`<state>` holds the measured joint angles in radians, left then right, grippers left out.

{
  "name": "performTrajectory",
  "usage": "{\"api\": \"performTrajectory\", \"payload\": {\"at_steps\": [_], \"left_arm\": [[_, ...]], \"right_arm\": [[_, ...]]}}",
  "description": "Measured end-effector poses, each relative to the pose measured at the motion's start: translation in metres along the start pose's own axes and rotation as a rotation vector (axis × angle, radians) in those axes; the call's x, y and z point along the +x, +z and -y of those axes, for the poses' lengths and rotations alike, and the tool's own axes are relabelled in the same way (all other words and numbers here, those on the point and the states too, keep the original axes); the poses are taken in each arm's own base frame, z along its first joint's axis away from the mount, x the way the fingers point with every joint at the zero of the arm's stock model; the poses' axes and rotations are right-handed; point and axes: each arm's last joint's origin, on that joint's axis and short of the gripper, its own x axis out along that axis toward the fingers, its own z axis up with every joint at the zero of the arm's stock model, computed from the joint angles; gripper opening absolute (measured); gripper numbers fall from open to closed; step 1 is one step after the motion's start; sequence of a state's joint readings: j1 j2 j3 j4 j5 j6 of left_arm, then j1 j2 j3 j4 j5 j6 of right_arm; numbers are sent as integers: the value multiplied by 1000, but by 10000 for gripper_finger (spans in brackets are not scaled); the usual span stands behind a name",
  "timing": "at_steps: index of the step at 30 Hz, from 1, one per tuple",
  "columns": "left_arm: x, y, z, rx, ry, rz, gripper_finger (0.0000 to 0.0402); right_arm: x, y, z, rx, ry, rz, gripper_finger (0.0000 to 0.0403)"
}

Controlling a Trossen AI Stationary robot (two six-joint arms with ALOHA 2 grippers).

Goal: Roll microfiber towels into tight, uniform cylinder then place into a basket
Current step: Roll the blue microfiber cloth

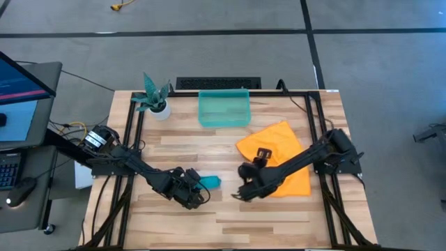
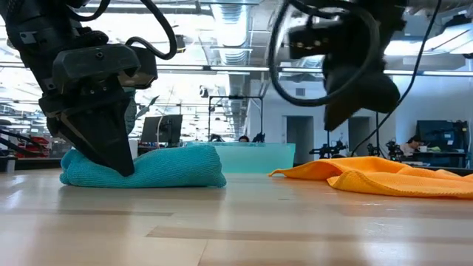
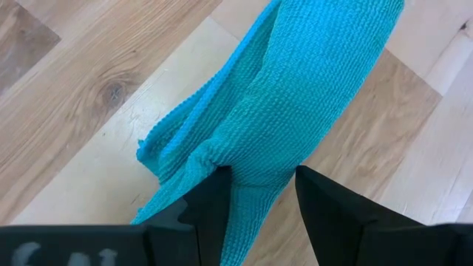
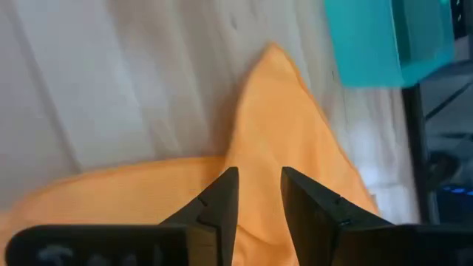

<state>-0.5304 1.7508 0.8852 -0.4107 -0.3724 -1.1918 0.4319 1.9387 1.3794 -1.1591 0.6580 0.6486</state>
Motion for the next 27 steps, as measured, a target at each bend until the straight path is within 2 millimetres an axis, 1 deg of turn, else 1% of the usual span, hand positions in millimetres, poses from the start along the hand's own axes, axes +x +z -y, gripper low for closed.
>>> {"api": "performTrajectory", "payload": {"at_steps": [3,6,7,10,13,17,20,23,27], "left_arm": [[0,0,0,9,-2,1,152],[0,0,0,11,-5,2,152],[0,0,0,11,-4,2,152],[0,0,1,11,-6,4,152],[0,0,1,11,-6,5,152],[0,0,1,10,-7,8,152],[0,0,1,10,-6,9,152],[0,0,1,11,-6,10,152],[0,0,1,12,-6,10,152]], "right_arm": [[6,-20,14,68,8,8,121],[12,-31,25,184,80,85,115],[14,-33,28,223,113,113,113],[20,-32,33,340,255,219,110],[24,-21,34,430,404,364,109],[29,-2,32,509,535,525,108],[39,7,27,540,574,559,108],[52,11,22,502,590,553,112],[66,17,15,482,643,534,141]]}}
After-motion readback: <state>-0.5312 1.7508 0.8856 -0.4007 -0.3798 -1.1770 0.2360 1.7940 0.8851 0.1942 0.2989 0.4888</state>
